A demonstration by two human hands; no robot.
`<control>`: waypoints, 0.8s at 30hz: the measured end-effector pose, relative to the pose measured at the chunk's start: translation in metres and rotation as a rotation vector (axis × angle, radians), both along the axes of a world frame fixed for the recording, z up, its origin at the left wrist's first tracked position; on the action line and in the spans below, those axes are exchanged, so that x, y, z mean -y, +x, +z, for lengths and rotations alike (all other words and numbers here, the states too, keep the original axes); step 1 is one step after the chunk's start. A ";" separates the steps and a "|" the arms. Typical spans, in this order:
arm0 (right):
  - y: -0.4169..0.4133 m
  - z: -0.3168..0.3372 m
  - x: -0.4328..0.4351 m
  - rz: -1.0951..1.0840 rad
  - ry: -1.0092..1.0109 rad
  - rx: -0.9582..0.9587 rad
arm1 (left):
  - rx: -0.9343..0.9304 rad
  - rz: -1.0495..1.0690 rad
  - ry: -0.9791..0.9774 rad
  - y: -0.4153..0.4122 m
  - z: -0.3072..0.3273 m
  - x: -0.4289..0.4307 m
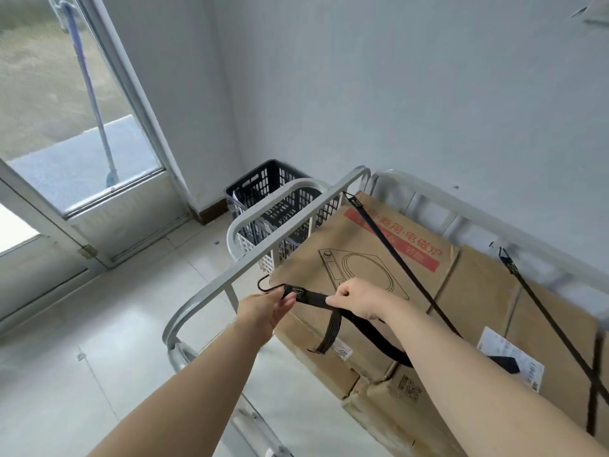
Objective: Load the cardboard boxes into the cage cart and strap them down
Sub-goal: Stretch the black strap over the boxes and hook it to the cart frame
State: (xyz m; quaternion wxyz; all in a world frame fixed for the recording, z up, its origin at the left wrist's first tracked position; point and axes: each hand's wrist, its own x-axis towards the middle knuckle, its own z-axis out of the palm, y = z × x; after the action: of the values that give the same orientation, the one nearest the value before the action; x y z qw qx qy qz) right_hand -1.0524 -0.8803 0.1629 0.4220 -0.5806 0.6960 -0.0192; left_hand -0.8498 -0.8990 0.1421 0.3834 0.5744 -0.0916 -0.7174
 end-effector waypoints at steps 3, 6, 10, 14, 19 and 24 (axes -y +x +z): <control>-0.003 -0.015 0.023 -0.034 0.002 0.018 | 0.017 0.017 0.065 -0.002 -0.021 0.024; -0.006 -0.033 0.046 -0.042 0.016 0.004 | 0.048 0.027 0.104 -0.005 -0.040 0.047; -0.005 -0.058 0.077 -0.072 0.007 -0.007 | 0.073 0.075 0.141 -0.013 -0.063 0.075; -0.003 -0.080 0.102 -0.102 -0.029 0.007 | 0.088 0.130 0.178 -0.016 -0.084 0.098; -0.001 -0.097 0.123 -0.100 -0.053 0.011 | 0.090 0.168 0.158 -0.020 -0.100 0.124; -0.009 -0.098 0.128 -0.169 -0.066 0.055 | 0.096 0.170 0.132 -0.035 -0.106 0.137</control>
State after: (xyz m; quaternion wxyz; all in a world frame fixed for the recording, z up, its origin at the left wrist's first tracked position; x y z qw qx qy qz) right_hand -1.0617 -1.0081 0.0649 0.4185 -0.5327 0.7296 -0.0934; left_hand -0.8850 -1.0356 0.0358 0.3994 0.6376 -0.0135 -0.6586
